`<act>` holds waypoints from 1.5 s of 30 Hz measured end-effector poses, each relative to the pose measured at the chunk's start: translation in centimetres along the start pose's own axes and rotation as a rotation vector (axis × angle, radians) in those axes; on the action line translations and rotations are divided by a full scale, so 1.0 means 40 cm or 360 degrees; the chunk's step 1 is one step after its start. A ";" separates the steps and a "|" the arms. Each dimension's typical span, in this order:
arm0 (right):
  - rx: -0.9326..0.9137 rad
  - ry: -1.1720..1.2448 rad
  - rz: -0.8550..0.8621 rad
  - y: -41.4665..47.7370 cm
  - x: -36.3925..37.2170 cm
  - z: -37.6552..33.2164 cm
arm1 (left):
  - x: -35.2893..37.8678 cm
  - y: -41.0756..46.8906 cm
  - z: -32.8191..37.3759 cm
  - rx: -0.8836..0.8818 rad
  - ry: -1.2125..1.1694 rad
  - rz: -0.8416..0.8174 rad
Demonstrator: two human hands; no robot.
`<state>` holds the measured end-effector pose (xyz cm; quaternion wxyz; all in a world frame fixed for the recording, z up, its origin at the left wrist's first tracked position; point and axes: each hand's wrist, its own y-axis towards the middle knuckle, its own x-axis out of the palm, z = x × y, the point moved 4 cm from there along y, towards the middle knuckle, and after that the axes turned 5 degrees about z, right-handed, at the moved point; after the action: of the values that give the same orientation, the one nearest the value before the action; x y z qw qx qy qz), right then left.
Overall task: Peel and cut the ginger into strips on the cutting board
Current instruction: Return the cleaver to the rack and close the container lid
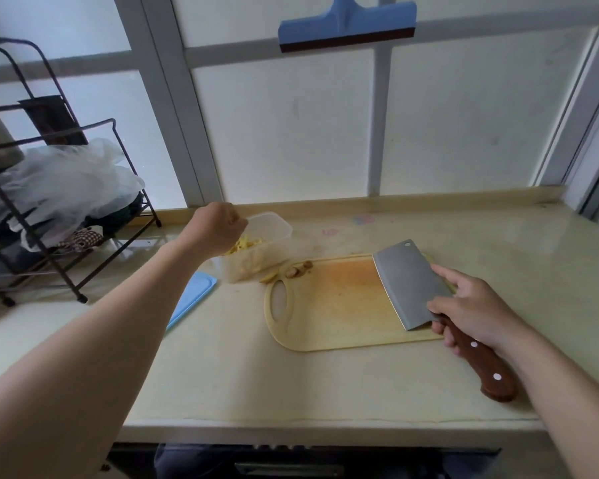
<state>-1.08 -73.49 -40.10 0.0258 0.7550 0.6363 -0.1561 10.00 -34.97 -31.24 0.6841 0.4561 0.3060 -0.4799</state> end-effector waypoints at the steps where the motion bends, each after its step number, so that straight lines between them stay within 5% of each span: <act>1: -0.0008 0.0011 0.0013 0.000 -0.002 -0.006 | -0.011 -0.004 0.001 0.0004 -0.0023 -0.0014; 6: -0.0114 0.0161 -0.0015 -0.008 0.030 -0.084 | -0.072 -0.023 0.005 0.0109 -0.0030 -0.0013; 13: -0.0336 0.0370 -0.0392 -0.038 0.190 -0.291 | -0.148 -0.080 -0.023 0.0046 -0.0347 0.0134; 23: -0.0507 0.0481 -0.0891 0.060 0.466 -0.574 | -0.327 0.029 -0.086 -0.0085 -0.0705 0.0646; 36: -0.0483 0.0315 -0.1366 -0.029 0.779 -1.267 | -0.889 0.105 -0.242 -0.0630 -0.0673 0.0965; 45: -0.0298 -0.0138 -0.1471 -0.019 1.055 -1.504 | -1.089 0.137 -0.370 -0.0793 -0.0718 0.1084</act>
<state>16.36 -18.83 5.84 0.0480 0.3799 0.9153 -0.1246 0.07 -4.27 1.99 0.9403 0.2370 0.0887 -0.2275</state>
